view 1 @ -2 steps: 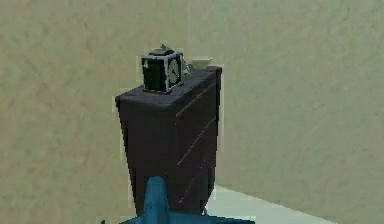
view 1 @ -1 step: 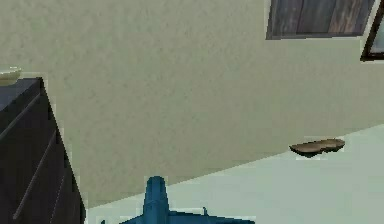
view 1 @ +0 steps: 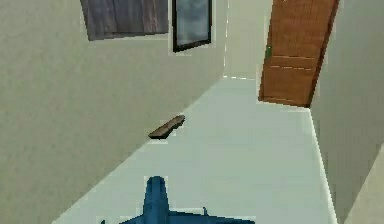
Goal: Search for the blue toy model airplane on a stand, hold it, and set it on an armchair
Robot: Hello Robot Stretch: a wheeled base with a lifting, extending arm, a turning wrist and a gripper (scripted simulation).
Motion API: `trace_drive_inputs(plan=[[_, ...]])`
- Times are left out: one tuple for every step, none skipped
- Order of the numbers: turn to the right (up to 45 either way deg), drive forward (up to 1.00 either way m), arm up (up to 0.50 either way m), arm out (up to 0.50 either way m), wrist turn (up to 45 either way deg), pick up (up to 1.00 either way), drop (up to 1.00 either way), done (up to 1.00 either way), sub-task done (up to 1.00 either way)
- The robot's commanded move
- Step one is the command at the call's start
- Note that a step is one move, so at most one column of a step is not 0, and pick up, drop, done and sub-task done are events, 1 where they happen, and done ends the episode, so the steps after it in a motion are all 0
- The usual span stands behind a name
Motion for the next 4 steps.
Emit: trace_drive_inputs(plan=[[3.0, 0.00, 0.00, 0.00, 0.0, 0.00, 0.00, 0.00, 0.00], [-45.0, 0.00, 0.00, 0.00, 0.0, 0.00, 0.00, 0.00, 0.00], [-45.0, 0.00, 0.00, 0.00, 0.0, 0.00, 0.00, 0.00, 0.00], [-45.0, 0.00, 0.00, 0.00, 0.0, 0.00, 0.00, 0.00, 0.00]])
